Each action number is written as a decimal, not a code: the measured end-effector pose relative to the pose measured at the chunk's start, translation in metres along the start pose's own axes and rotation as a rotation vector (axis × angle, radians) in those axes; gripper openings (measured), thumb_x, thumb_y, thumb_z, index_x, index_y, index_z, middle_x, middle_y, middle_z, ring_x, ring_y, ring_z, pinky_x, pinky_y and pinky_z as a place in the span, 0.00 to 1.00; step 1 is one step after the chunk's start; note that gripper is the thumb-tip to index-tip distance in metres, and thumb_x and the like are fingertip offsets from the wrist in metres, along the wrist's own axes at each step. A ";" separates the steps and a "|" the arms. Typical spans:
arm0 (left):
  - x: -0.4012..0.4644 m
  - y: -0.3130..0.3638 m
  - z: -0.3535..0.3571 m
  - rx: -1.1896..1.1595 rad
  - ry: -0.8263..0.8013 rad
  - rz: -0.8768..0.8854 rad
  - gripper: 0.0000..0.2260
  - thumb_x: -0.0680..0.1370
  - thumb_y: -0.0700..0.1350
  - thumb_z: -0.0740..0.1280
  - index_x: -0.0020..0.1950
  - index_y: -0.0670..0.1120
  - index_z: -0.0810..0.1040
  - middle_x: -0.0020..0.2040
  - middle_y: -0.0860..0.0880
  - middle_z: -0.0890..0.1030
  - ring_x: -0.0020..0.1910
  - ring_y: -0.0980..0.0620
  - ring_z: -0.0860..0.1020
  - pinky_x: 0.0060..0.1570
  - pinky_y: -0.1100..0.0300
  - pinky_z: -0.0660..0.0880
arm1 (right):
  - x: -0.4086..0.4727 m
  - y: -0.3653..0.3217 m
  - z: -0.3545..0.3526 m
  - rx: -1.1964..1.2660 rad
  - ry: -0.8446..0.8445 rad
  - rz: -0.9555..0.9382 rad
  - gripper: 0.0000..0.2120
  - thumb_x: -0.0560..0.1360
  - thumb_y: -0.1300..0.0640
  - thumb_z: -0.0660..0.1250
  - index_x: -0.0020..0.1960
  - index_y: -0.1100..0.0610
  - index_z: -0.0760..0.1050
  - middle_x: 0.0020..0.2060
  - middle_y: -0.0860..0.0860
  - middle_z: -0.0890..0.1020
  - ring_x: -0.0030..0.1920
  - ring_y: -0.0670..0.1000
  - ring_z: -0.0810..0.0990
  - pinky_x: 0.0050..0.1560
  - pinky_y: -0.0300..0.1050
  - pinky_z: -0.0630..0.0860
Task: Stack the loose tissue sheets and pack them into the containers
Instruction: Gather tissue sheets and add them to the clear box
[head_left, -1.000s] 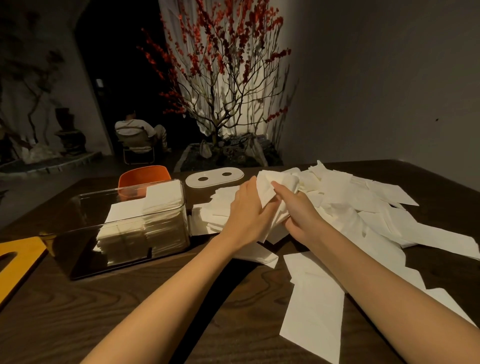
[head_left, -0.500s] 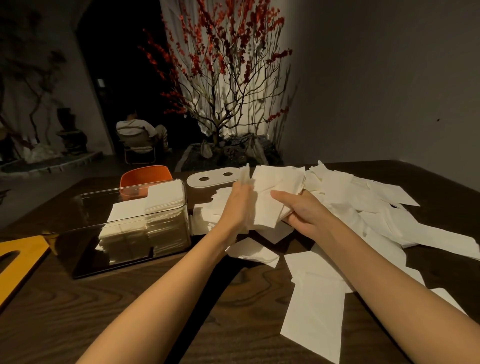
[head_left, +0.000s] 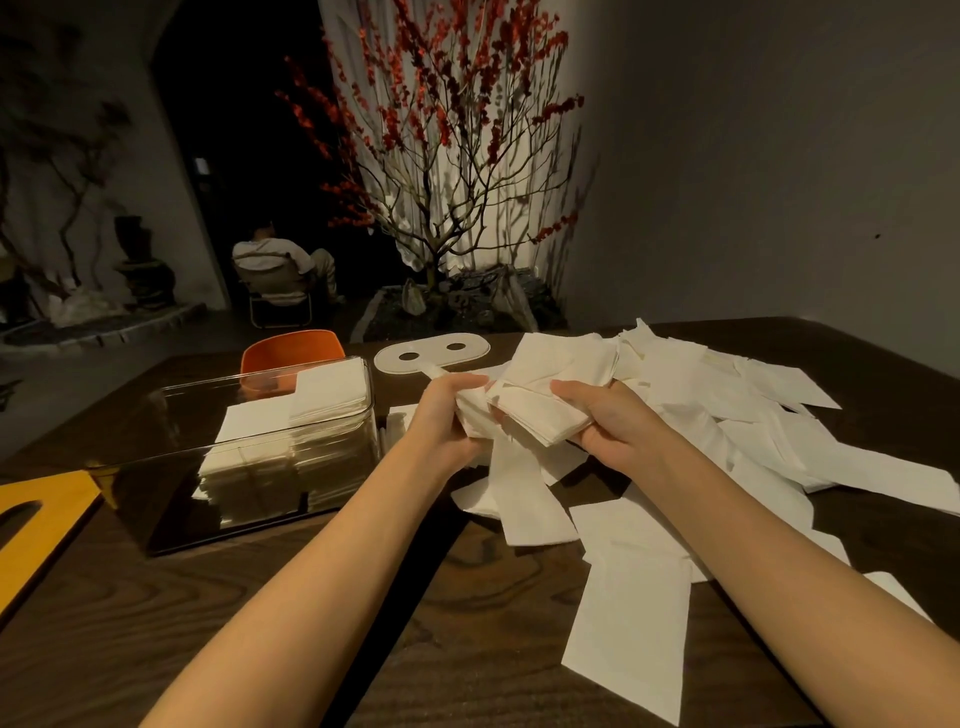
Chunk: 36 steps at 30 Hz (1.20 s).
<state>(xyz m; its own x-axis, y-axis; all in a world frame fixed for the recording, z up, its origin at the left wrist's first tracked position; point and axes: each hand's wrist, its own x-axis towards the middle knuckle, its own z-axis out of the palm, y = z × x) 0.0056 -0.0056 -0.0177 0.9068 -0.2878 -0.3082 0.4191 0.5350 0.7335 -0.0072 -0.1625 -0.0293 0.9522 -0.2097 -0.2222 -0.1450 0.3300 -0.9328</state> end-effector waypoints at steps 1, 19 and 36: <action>0.001 0.000 0.000 0.031 0.016 0.017 0.04 0.76 0.35 0.62 0.47 0.43 0.71 0.46 0.42 0.75 0.47 0.46 0.75 0.62 0.49 0.70 | 0.001 0.000 0.000 -0.029 0.019 -0.003 0.26 0.74 0.62 0.70 0.69 0.53 0.66 0.62 0.54 0.75 0.61 0.55 0.75 0.60 0.52 0.77; -0.002 -0.011 0.015 -0.046 -0.119 -0.091 0.19 0.82 0.55 0.58 0.56 0.39 0.76 0.48 0.38 0.81 0.53 0.42 0.78 0.61 0.47 0.71 | -0.002 0.032 0.010 -1.108 0.131 -0.973 0.28 0.76 0.60 0.69 0.73 0.48 0.66 0.60 0.52 0.80 0.57 0.56 0.80 0.54 0.54 0.79; -0.002 -0.006 0.001 0.044 -0.029 -0.013 0.03 0.78 0.37 0.64 0.46 0.43 0.74 0.47 0.40 0.79 0.47 0.41 0.77 0.53 0.42 0.73 | 0.009 0.024 -0.002 -1.254 -0.378 -0.595 0.41 0.71 0.57 0.65 0.76 0.39 0.48 0.77 0.43 0.48 0.77 0.50 0.49 0.74 0.59 0.58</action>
<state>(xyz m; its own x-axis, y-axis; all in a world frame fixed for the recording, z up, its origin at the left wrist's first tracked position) 0.0011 -0.0088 -0.0208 0.8992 -0.3181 -0.3006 0.4280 0.4955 0.7558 -0.0027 -0.1579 -0.0542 0.9386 0.2920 0.1838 0.3447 -0.7730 -0.5325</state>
